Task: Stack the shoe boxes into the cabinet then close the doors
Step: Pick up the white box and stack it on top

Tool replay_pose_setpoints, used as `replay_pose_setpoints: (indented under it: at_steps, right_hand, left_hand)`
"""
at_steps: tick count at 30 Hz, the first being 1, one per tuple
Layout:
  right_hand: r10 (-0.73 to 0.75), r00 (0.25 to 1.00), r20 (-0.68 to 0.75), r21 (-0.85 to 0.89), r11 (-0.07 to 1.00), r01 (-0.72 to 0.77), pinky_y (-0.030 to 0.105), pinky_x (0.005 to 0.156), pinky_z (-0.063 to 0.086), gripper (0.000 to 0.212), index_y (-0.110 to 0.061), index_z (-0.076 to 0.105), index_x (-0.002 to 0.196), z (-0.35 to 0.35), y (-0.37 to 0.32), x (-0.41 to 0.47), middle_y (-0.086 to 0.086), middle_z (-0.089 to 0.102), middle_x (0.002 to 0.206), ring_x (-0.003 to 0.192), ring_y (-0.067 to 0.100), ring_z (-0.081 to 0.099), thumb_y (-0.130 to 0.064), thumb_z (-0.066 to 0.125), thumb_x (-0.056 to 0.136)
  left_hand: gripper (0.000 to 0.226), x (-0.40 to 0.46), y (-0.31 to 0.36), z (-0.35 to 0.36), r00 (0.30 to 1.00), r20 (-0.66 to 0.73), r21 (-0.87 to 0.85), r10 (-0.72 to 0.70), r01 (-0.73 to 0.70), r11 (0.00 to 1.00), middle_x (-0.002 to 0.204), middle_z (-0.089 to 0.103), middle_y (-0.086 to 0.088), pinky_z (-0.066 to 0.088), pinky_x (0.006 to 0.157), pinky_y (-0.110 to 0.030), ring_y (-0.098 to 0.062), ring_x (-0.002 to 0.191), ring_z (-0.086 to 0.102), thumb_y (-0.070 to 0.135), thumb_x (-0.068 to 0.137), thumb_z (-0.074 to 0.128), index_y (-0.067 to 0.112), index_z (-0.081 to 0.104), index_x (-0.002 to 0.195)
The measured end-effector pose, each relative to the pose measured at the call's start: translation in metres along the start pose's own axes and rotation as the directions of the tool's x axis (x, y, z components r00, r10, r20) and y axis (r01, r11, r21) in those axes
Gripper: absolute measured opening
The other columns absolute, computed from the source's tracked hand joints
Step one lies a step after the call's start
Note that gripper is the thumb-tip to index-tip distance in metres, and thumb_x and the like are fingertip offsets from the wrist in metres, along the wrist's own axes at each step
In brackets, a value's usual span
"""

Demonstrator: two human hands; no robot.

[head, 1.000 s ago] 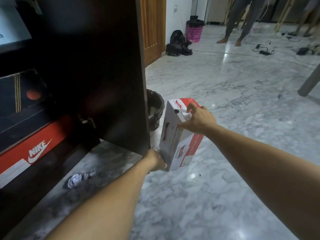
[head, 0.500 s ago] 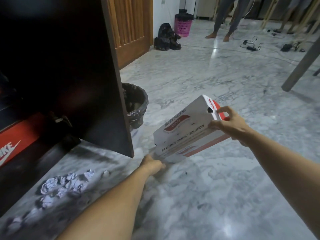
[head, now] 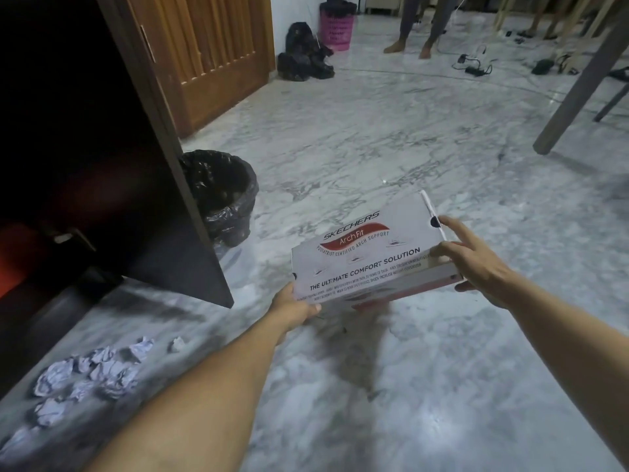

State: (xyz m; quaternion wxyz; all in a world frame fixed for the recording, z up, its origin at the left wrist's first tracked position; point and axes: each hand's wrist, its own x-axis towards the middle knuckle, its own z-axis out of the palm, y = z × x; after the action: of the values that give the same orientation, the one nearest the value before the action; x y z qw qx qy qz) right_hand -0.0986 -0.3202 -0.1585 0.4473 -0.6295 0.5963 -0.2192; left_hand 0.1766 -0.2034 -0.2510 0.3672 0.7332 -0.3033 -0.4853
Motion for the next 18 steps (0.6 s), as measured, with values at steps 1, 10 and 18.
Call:
replay_pose_setpoints:
  at_steps: [1,10,18]
  right_hand:
    - [-0.004,1.000,-0.013,-0.009,1.000,0.004,0.041,0.074,0.044,0.052,-0.055,0.044,0.127,0.000,0.002,0.001,0.000,0.064,0.114,0.090,0.025,0.053,-0.026,0.056,0.085]
    - [-0.057,0.993,-0.100,-0.021,0.998,0.055,0.035,0.080,0.052,0.077,-0.040,0.041,0.142,0.003,0.032,0.010,0.002,0.060,0.125,0.099,0.021,0.062,-0.028,0.079,0.077]
    - [-0.080,0.993,-0.084,-0.068,0.995,0.074,0.033,0.079,0.054,0.102,-0.035,0.041,0.142,0.005,0.040,0.007,0.006,0.063,0.121,0.102,0.024,0.065,-0.034,0.093,0.055]
  left_hand:
    - [0.045,0.002,0.000,0.001,1.000,0.001,-0.012,0.010,-0.010,1.000,0.118,0.067,0.001,0.045,0.061,-0.016,-0.014,0.098,0.061,0.002,0.082,0.070,0.016,0.057,0.123]
    - [0.059,0.025,-0.003,0.005,0.998,0.046,-0.022,0.049,-0.048,0.999,0.113,0.071,-0.004,0.055,0.082,-0.029,-0.022,0.103,0.067,-0.010,0.070,0.075,0.016,0.059,0.121]
    - [0.058,0.026,-0.009,0.008,0.999,-0.012,-0.080,0.039,-0.040,0.996,0.104,0.068,-0.005,0.054,0.068,-0.031,-0.022,0.090,0.063,-0.012,0.068,0.076,0.010,0.057,0.118]
